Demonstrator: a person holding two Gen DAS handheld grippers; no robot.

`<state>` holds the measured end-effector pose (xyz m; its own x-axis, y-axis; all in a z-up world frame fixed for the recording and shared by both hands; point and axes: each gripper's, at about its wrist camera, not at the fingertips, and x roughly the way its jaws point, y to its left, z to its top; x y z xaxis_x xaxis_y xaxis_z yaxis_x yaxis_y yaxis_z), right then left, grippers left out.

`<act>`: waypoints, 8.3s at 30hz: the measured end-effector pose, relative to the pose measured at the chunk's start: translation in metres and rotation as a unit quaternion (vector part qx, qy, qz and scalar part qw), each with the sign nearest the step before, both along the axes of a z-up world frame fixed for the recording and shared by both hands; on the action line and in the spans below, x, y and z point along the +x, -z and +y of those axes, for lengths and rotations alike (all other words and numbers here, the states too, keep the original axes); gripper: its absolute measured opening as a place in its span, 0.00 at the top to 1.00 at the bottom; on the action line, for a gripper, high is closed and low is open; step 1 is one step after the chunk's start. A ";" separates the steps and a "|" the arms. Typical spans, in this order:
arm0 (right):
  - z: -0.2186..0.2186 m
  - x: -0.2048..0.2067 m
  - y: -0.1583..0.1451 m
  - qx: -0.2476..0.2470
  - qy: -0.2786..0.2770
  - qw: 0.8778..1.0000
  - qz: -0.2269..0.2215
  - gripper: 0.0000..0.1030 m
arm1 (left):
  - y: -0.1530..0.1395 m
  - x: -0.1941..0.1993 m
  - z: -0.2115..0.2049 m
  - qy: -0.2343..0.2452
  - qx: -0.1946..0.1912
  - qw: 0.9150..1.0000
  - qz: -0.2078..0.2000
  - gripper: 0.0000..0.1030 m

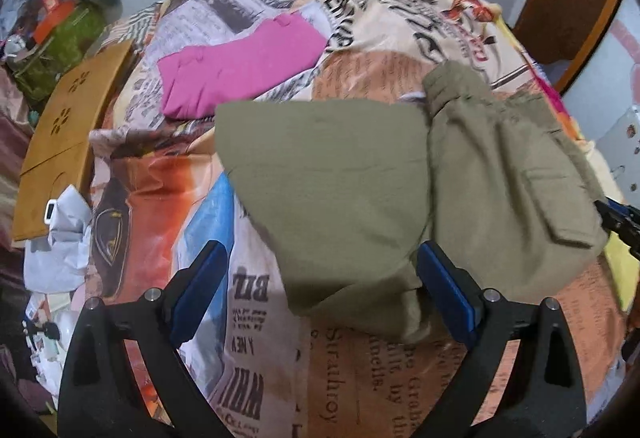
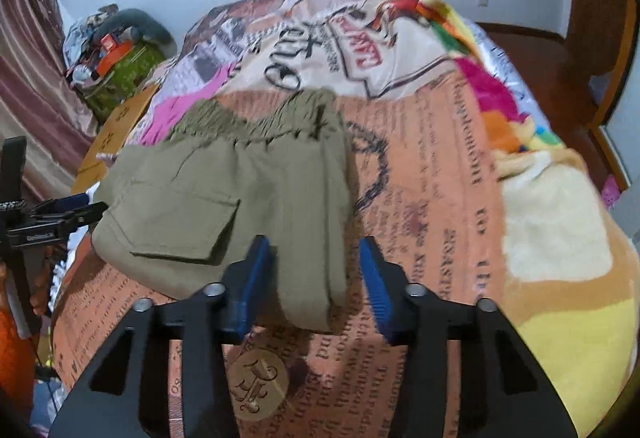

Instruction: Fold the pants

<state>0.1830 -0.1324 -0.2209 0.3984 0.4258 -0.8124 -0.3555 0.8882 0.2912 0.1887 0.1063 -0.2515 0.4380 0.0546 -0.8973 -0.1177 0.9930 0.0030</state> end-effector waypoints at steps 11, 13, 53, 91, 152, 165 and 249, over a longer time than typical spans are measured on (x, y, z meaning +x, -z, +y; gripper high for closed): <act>-0.001 -0.007 0.001 -0.015 -0.005 1.000 -0.006 0.73 | 0.015 -0.019 0.029 -0.043 0.038 0.998 0.012 0.06; -0.001 -0.008 -0.002 -0.018 -0.003 1.000 -0.006 0.73 | 0.014 -0.021 0.031 -0.046 0.050 0.998 0.016 0.07; 0.039 0.101 0.007 -0.001 -0.076 0.997 0.004 0.65 | -0.004 0.113 -0.072 0.098 -0.008 0.995 -0.033 0.16; 0.036 0.039 -0.073 -0.058 -0.055 0.987 -0.143 0.41 | -0.084 0.045 -0.027 0.017 0.014 0.991 -0.132 0.05; 0.038 0.056 -0.034 0.063 -0.069 0.995 -0.029 0.92 | -0.049 0.038 -0.004 0.025 -0.004 0.996 -0.088 0.93; 0.087 0.068 -0.088 0.069 -0.087 0.989 -0.095 0.92 | -0.119 0.038 0.039 0.006 0.025 0.986 -0.164 0.93; 0.165 -0.025 -0.213 0.115 -0.108 0.934 -0.320 0.52 | -0.244 -0.091 0.070 -0.058 0.074 0.930 -0.356 0.26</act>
